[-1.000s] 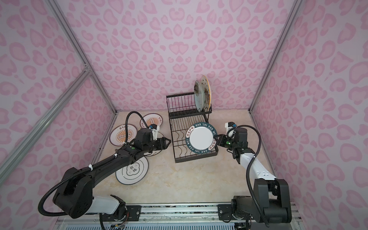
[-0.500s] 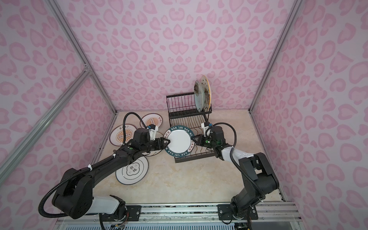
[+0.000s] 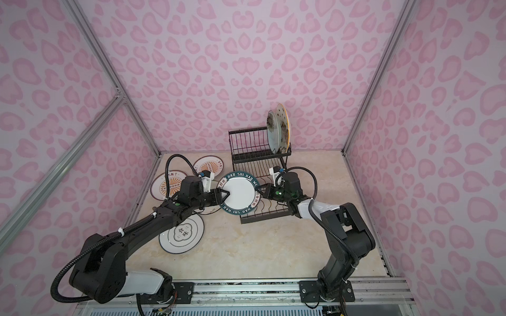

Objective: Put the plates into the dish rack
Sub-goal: 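Lift the green-rimmed plate upright toward the rack with the right gripper, then carry the green-rimmed plate over the rack toward the far slots with the right gripper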

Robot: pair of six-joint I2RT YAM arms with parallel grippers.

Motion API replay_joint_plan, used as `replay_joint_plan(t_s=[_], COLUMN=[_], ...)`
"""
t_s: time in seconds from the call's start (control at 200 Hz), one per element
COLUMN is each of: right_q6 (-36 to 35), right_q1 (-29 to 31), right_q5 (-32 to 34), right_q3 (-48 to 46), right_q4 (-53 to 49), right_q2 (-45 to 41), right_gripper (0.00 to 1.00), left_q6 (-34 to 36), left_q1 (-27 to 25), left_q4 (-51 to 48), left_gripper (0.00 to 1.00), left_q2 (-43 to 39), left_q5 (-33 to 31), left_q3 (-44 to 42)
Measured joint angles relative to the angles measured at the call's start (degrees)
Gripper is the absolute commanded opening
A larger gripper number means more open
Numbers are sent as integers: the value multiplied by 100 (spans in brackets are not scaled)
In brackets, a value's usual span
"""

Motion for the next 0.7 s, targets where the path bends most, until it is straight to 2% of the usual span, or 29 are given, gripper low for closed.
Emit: replay_joint_plan(t_s=[0.07,0.085,0.14,0.28,0.465,0.7], right_q6=[11,20,24,44,63,109], right_q1=[15,17,26,24,39,94], right_q5=[15,15,22,127,240,332], right_q3=[15,22,33,33,33,33], right_q4=[31,31,42,15,-28,-103], right_q2=[11,13,13,22,20,-24], right_gripper=[0,0,0,0,0,23], left_q6=[-15,-35,-72,-247,-533,-490], left_q1=[17,20,22,42,83,149], left_q4=[-2,-2,-2,72,269,400], left_gripper=[37,32,25,13,6,3], left_q2=[0,0,0,-17,-46,-142], left_q5=[-22,-33,-70,-15,81,260], left_q3=[0,0,0,0,0,-44])
